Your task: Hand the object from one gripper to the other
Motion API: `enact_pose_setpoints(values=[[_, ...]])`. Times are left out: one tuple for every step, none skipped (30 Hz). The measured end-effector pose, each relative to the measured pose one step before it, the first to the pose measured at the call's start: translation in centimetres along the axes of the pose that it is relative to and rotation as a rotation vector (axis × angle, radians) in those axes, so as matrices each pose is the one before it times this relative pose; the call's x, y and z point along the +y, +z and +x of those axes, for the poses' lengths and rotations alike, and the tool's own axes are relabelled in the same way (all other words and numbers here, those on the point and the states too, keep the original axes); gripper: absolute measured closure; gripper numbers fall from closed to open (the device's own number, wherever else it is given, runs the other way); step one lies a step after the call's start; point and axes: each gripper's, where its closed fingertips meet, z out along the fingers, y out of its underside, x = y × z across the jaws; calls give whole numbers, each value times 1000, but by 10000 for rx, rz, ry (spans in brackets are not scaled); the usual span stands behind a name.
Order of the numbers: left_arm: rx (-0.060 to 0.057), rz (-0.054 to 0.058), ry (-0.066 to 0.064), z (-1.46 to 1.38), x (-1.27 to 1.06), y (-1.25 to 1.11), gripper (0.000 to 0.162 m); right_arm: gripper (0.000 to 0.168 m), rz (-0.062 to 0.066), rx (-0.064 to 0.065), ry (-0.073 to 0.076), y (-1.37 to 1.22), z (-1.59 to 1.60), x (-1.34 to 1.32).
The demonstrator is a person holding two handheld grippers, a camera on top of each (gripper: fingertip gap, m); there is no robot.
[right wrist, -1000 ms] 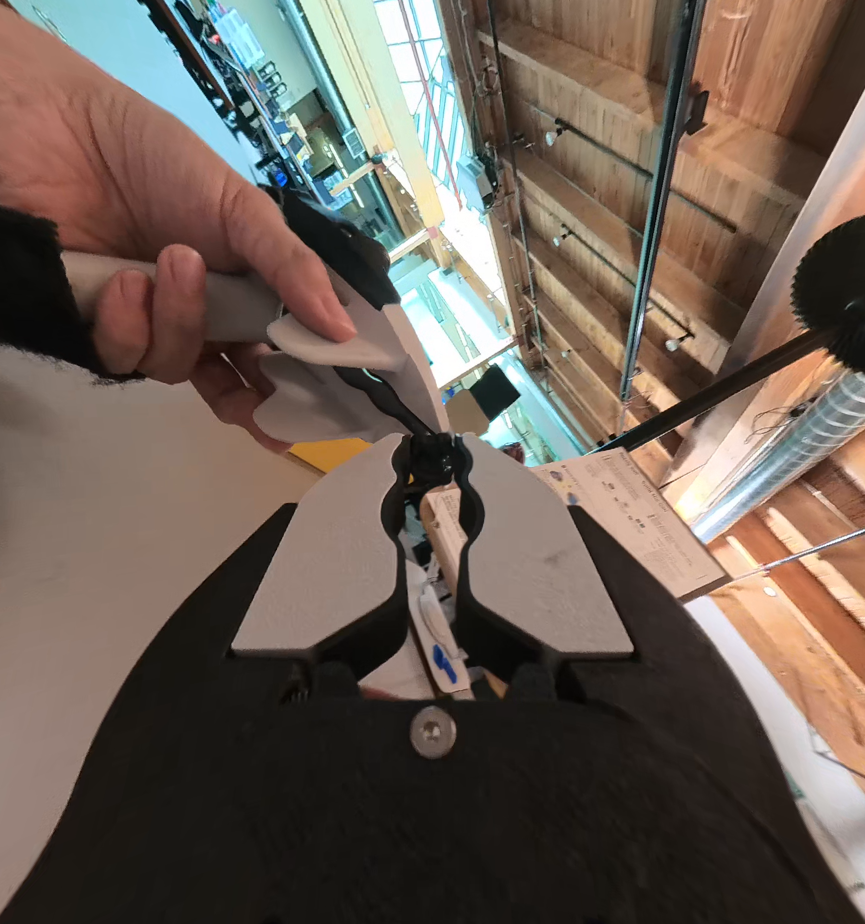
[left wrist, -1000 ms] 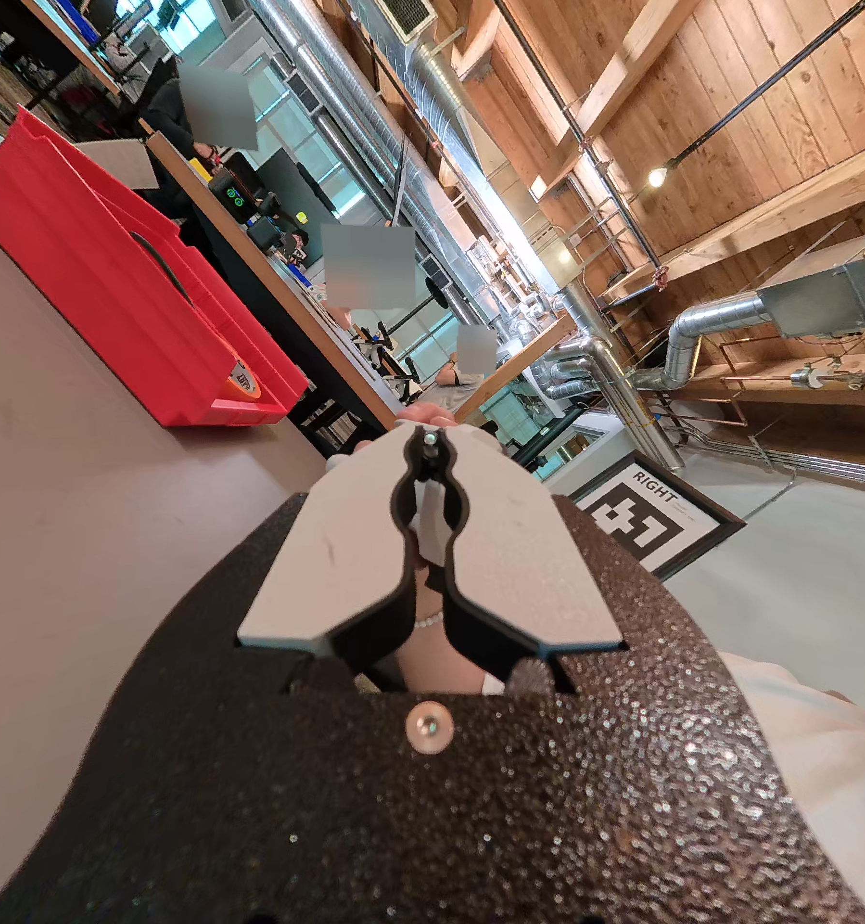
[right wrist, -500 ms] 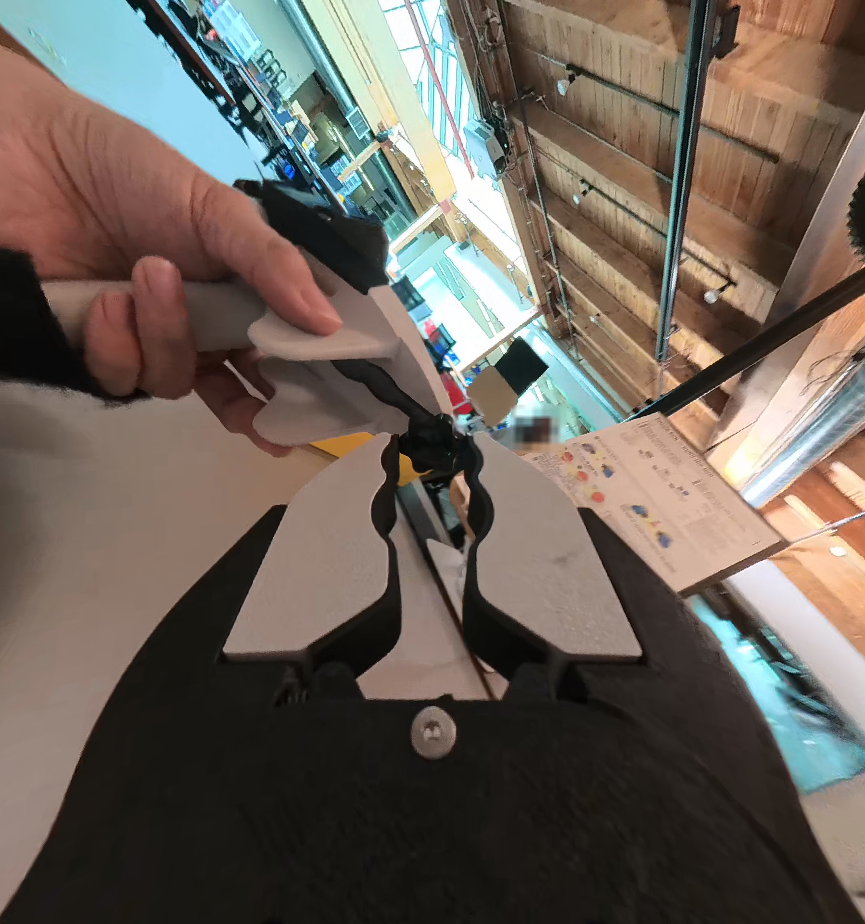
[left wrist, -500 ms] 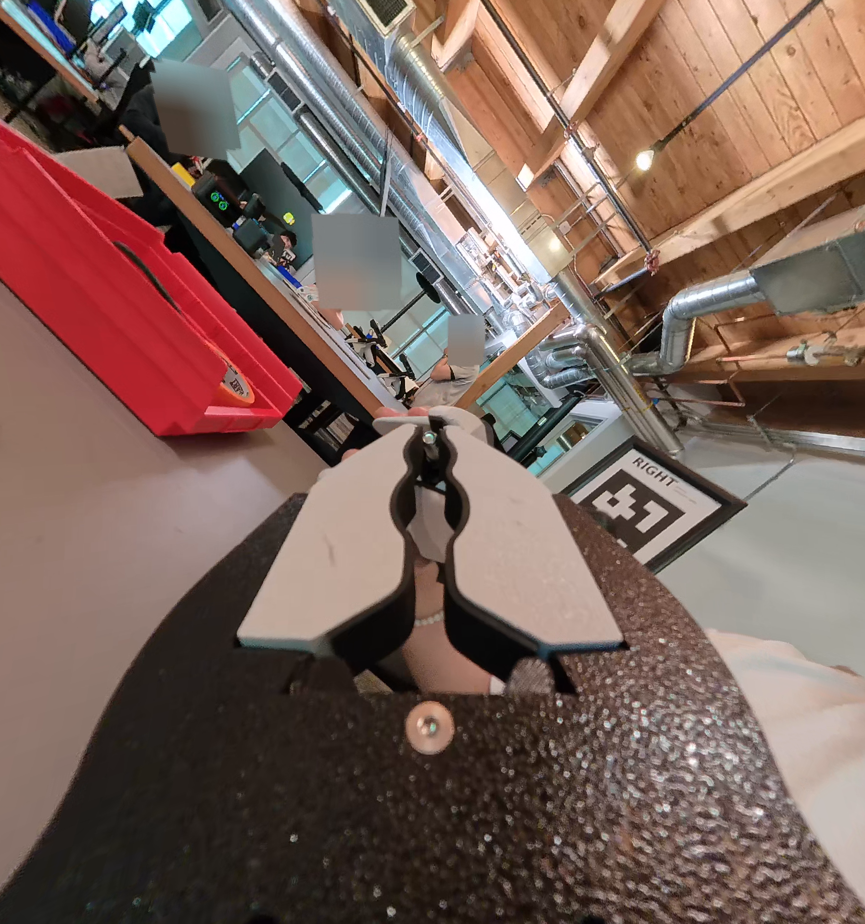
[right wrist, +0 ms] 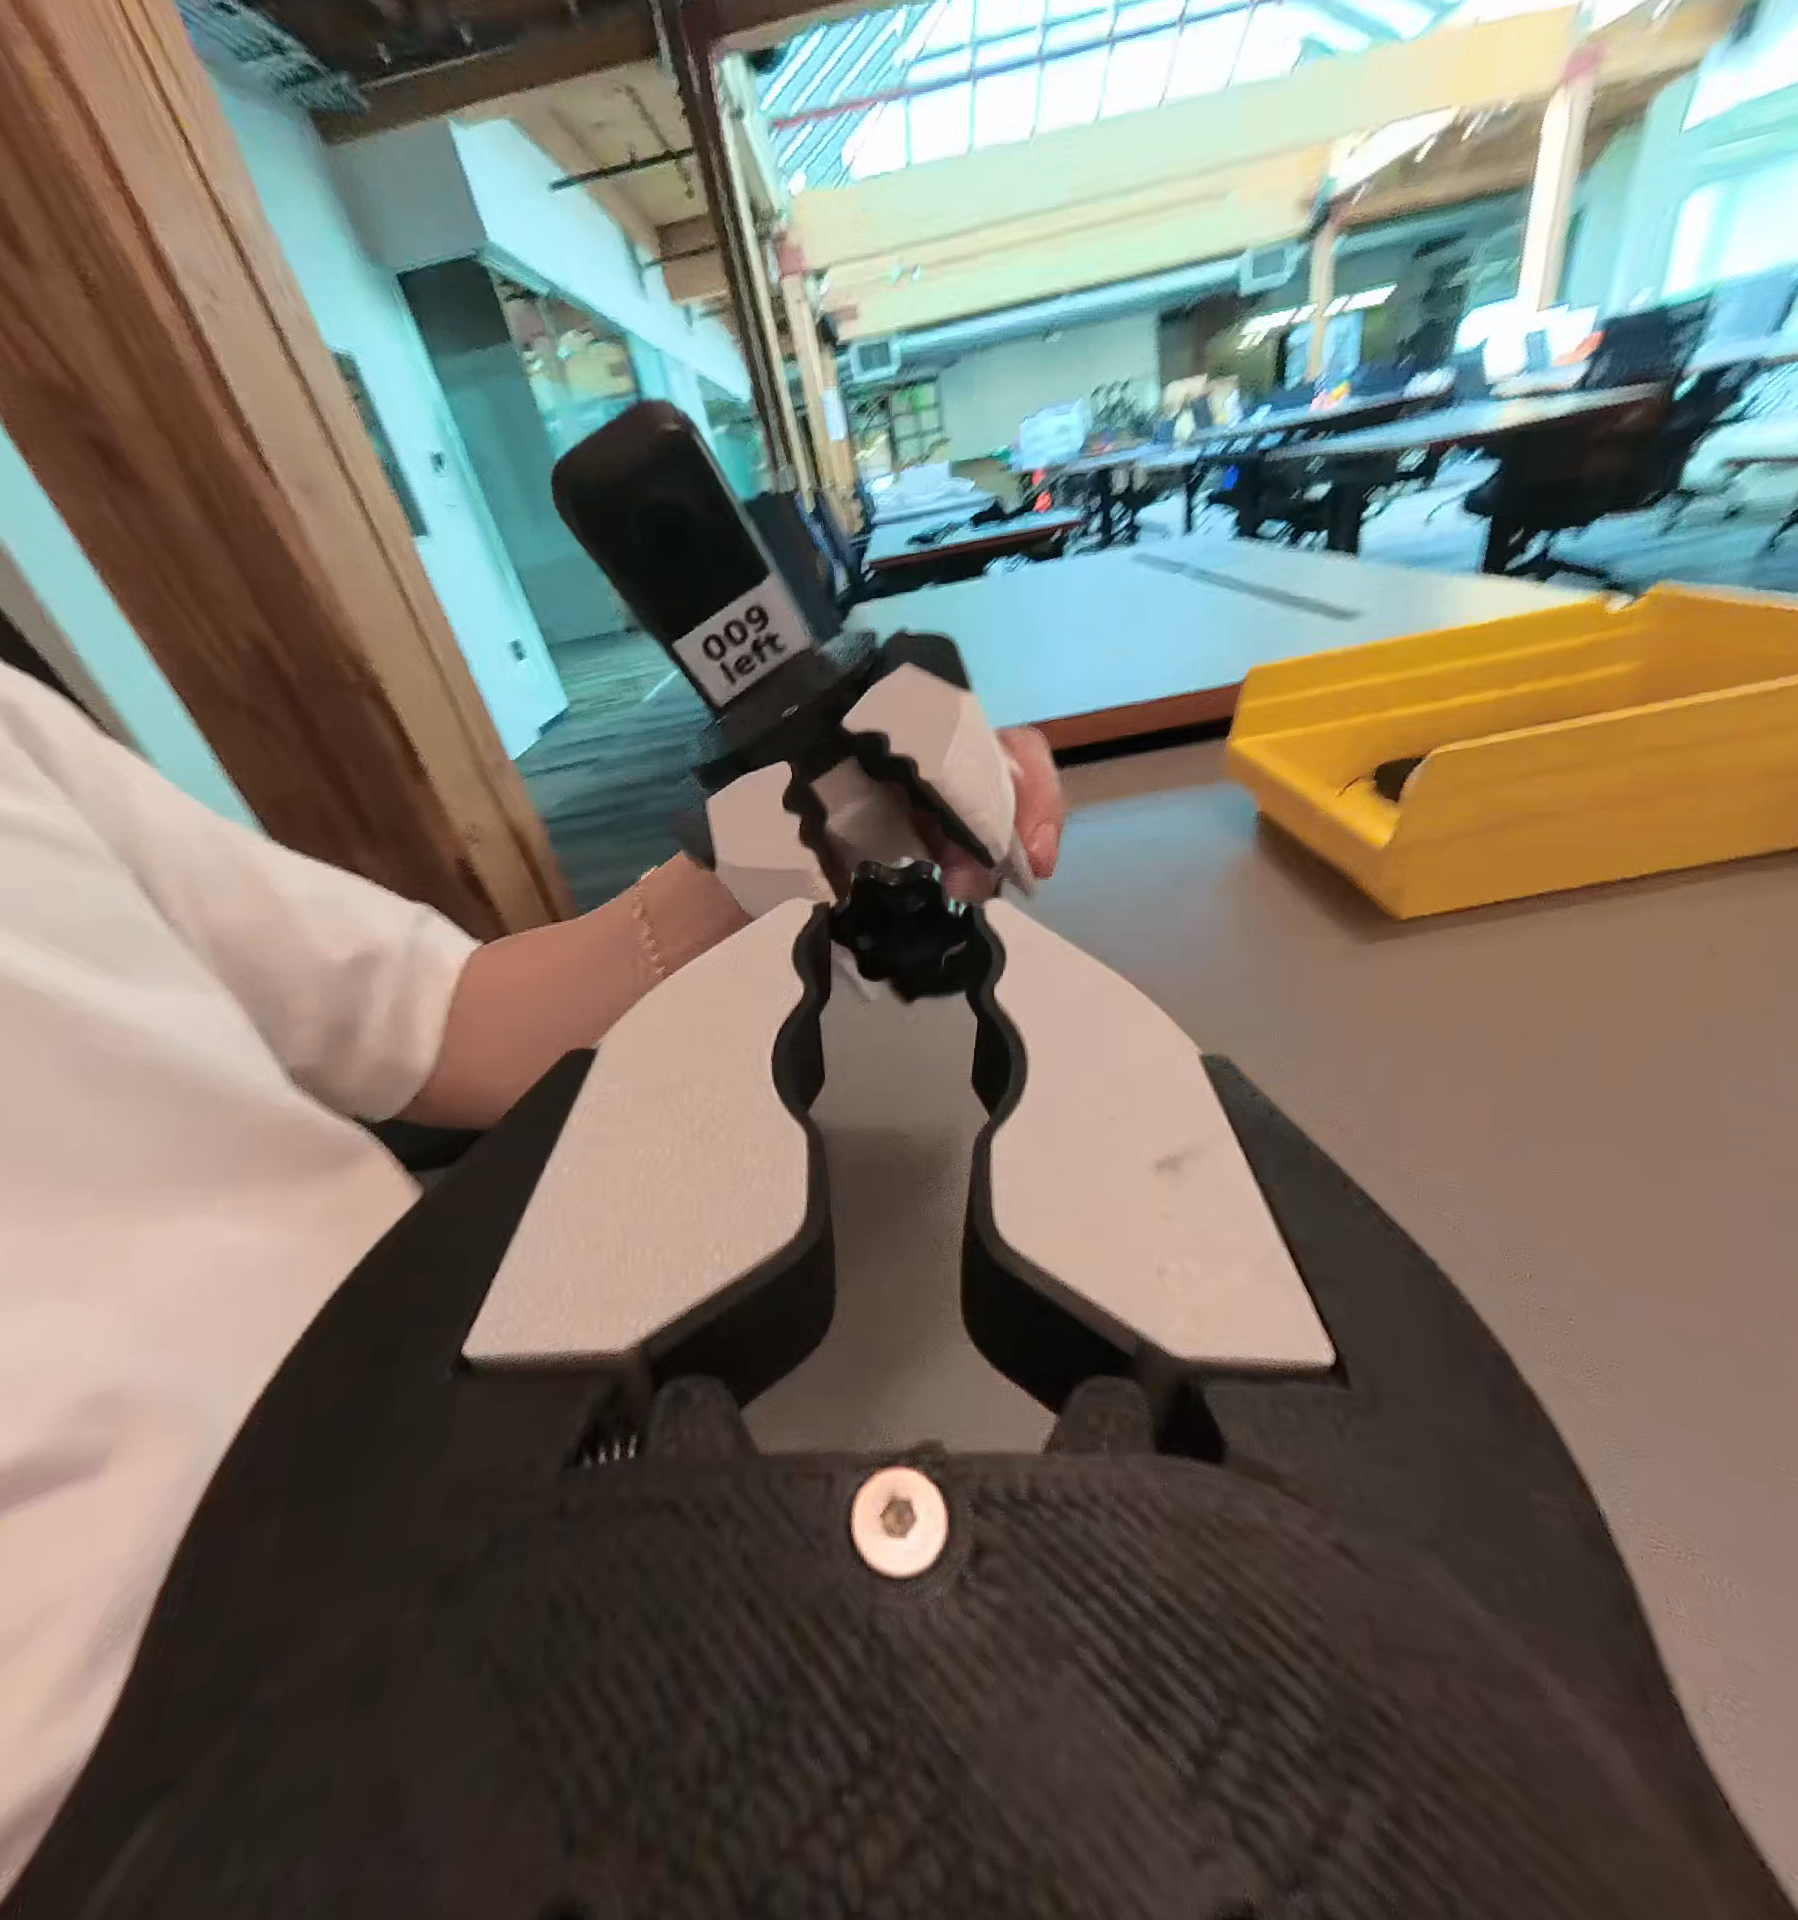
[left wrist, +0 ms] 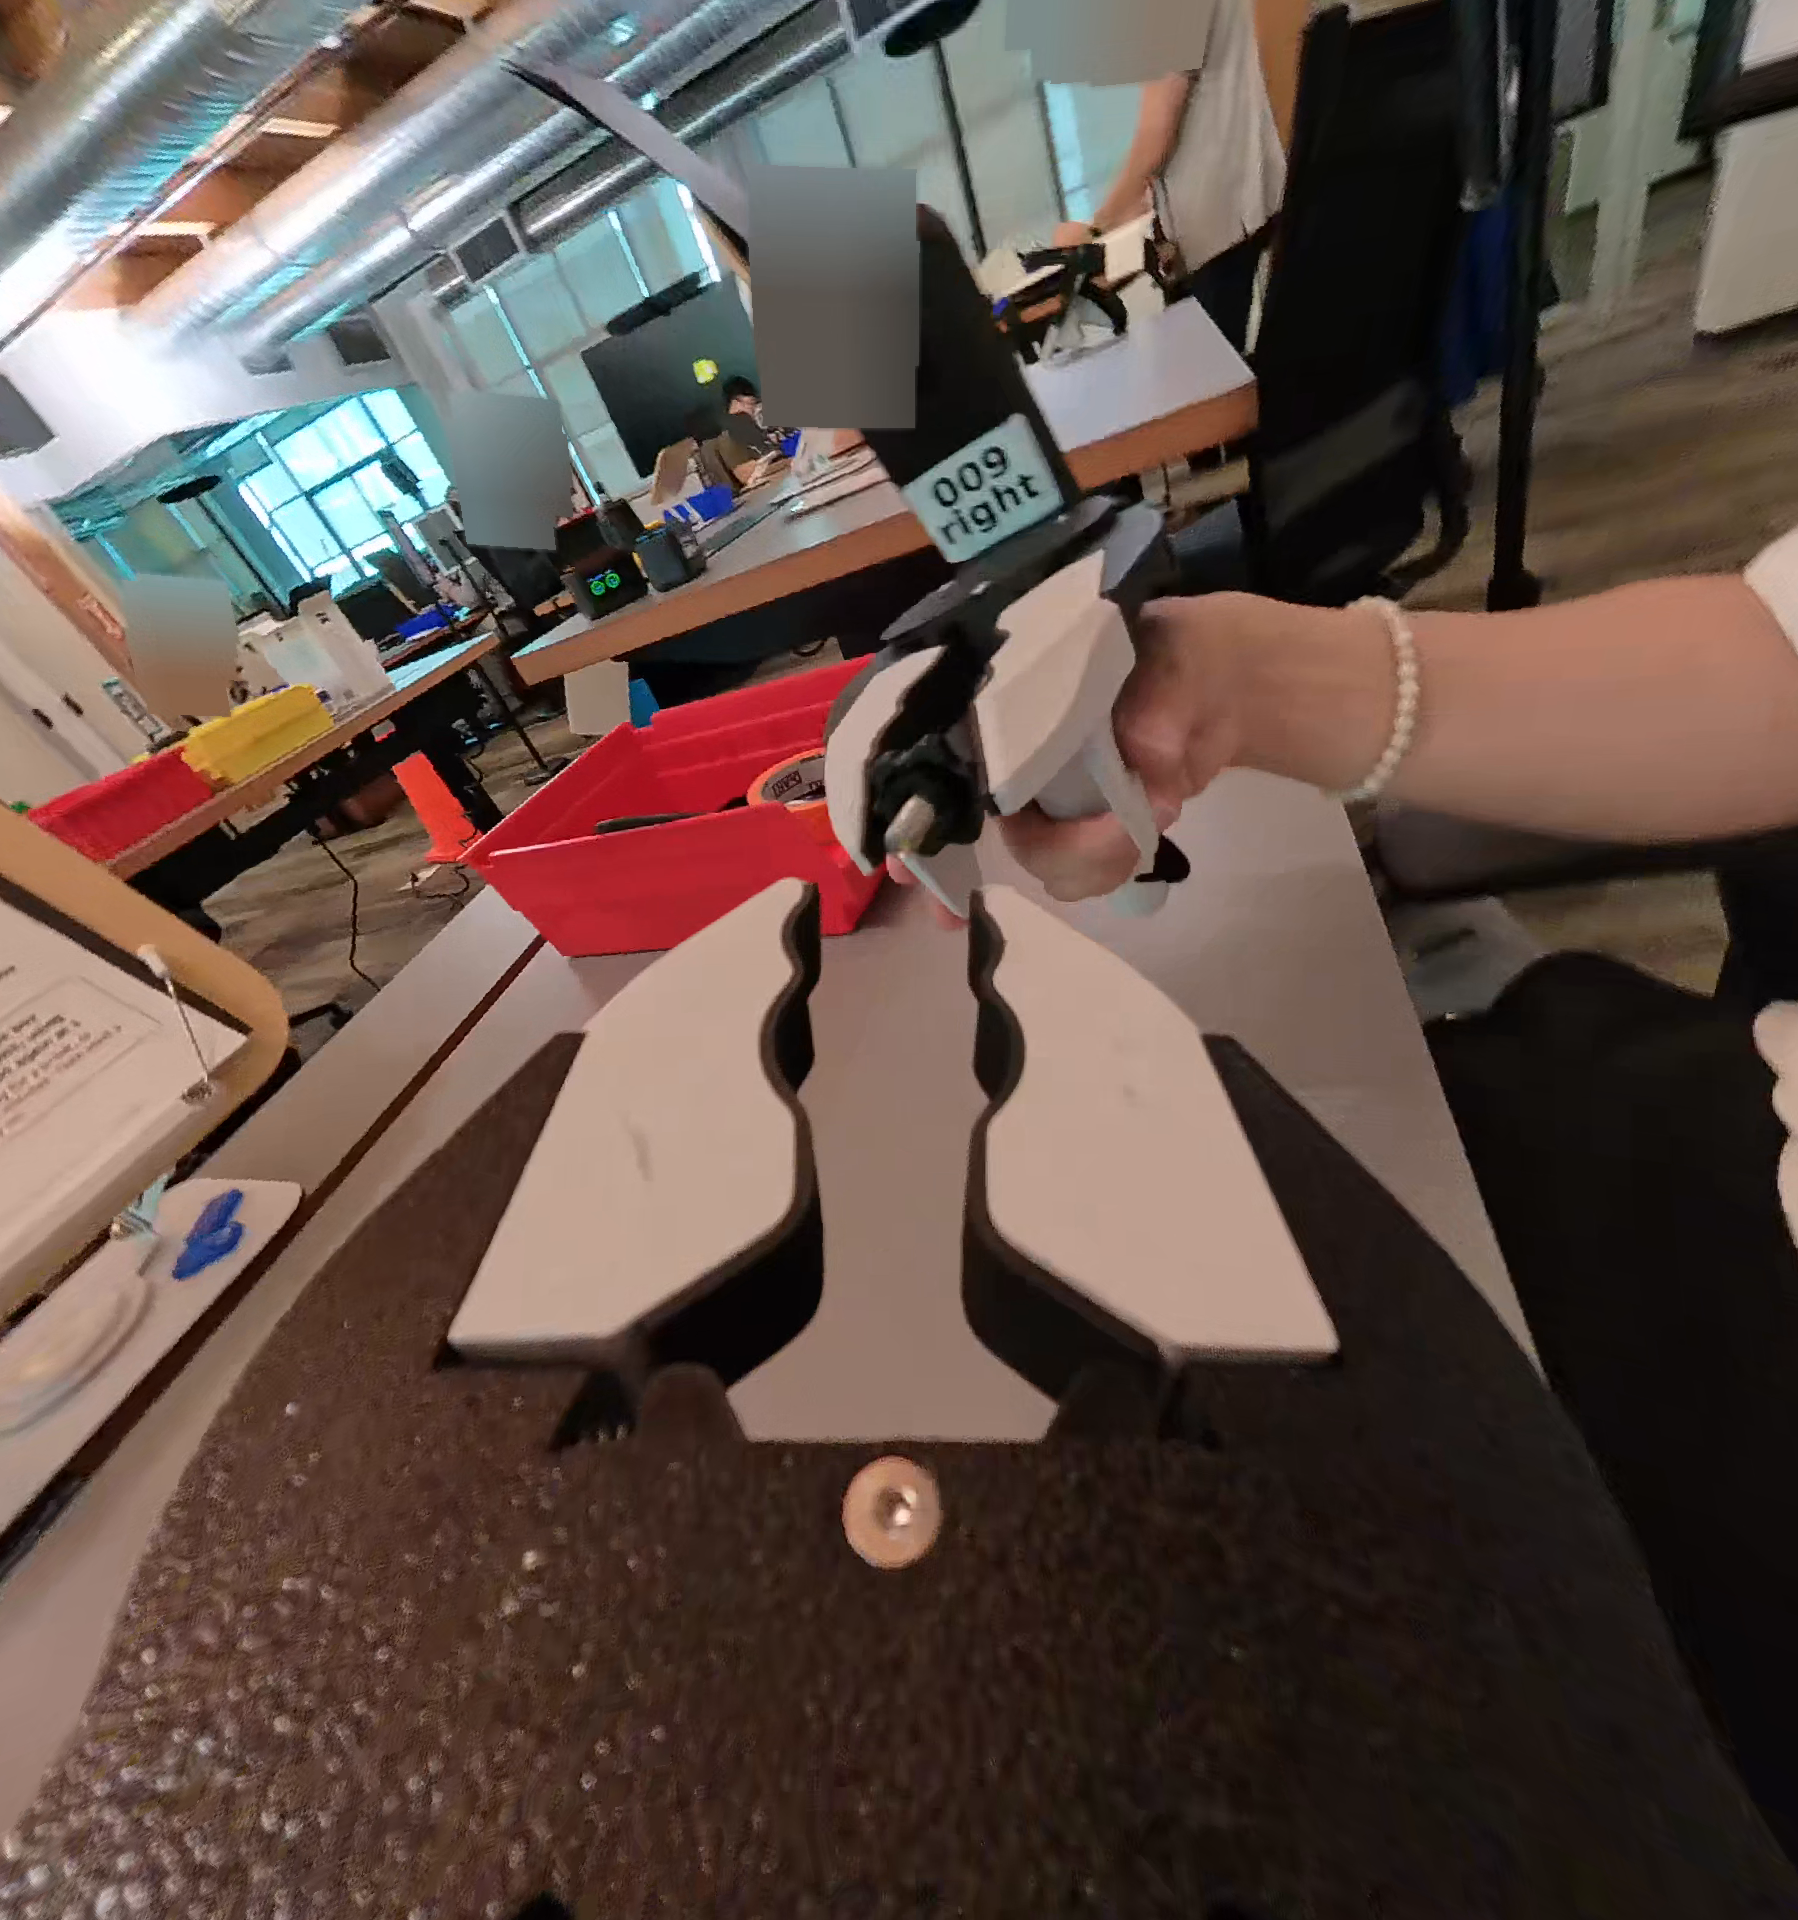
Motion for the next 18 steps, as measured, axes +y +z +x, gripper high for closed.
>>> enact_pose_setpoints(values=[[134, 17, 239, 269, 54, 3, 137, 144, -263, -205, 159, 101, -195, 466], [145, 116, 197, 297, -101, 8, 140, 144, -211, -60, 68, 94, -53, 385], [104, 174, 212, 269, -216, 8, 141, 144, -213, -117, 159, 88, -130, 367], [44, 148, 242, 194, -224, 6, 143, 144, -190, -187, 230, 72, -172, 316], [44, 38, 220, 184, -91, 27, 145, 144, 19, -72, 175, 30, -11, 43], [113, -123, 143, 254, 153, 62, 145, 144, 206, -38, 147, -24, 39, -226], [161, -220, 78, 283, 308, 82, 145, 144, 161, -238, 204, -29, -212, -181], [67, -189, 64, 152, 271, 97, 144, 144, 83, -210, 224, -18, -180, -89], [-93, -115, 74, -70, 159, 57, 145, 144, 11, 18, 150, -1, 106, 26], [-132, -60, 75, -167, 61, 27, 150, 144, -95, 39, 38, 1, 100, 161], [-121, 25, 58, -158, -75, -11, 156, 144, -164, 27, -28, 28, 43, 252], [-77, 49, 33, -93, -99, -10, 156, 144, -69, 58, -35, 36, 46, 109], [9, 17, -21, 12, -37, 3, 156, 144, 63, -12, 32, -13, -41, -102], [52, 0, -57, 76, 5, 8, 155, 144, -23, -66, 57, -13, -75, 1], [16, -22, -18, 35, 34, 35, 154, 144, -43, 18, 32, -18, 46, 61], [-28, -82, 59, -11, 118, 40, 156, 144, -38, 71, 9, -1, 137, 84], [1, -106, 112, 16, 120, 22, 157, 144, -74, -47, 31, -17, -24, 137], [-38, -94, 110, -48, 64, 34, 157, 144, -17, -16, 27, -26, 19, 42]])
